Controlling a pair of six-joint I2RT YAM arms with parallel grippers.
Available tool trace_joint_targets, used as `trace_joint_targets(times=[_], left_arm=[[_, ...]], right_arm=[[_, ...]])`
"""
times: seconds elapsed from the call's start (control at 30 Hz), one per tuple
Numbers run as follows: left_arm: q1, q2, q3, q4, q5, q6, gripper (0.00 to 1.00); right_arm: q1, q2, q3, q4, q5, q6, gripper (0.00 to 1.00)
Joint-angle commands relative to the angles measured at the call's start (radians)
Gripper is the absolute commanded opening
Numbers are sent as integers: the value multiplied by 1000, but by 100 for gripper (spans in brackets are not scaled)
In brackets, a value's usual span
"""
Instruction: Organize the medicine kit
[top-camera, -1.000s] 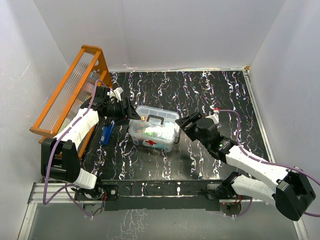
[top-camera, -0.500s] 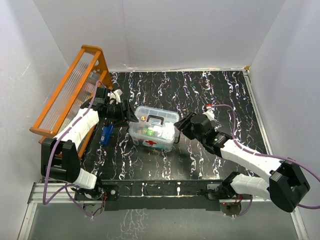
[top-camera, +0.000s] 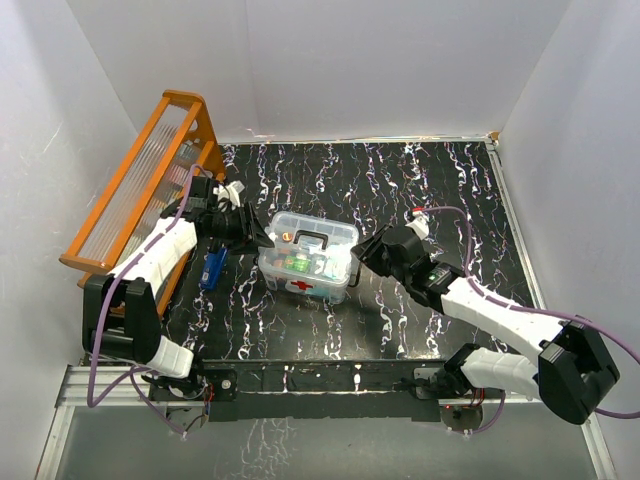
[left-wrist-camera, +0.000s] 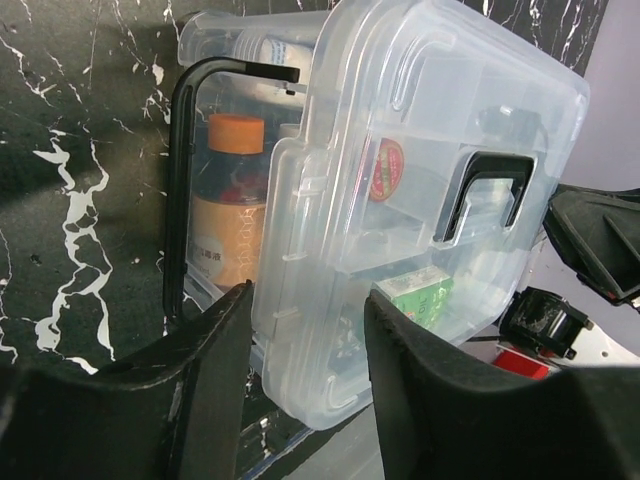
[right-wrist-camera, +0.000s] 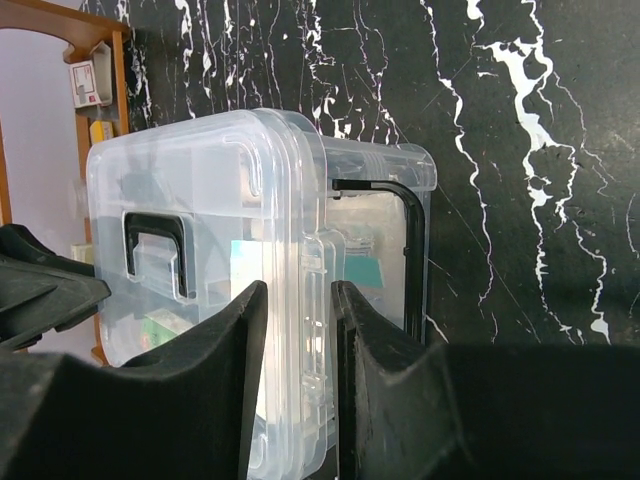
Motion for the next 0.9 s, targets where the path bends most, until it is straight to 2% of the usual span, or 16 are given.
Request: trace_joint_targets(times=[0.0,0.17,0.3,0.53,0.73,0.87], left_arm=[[-7,3,-50,-6,65,-23,38],[-13,2,-120,89,158,-81,30],[-21,8,-127,92,159,-82,27],[-27,27,-118,96,119,-82,26],[-27,30,-44,38,34,-45,35],[-27,28,1,8,18,-16,52]], right_arm=[[-11,36,36,-37,3,-59,25],[-48,65,45,-25,-38,-114,22],[-65,80,48,6,-71,-158,21],[-115,97,62,11,-139,-213,19],[-166,53,78,10,-195,-251,24],[-200,13,92,13,-238,-262,33]])
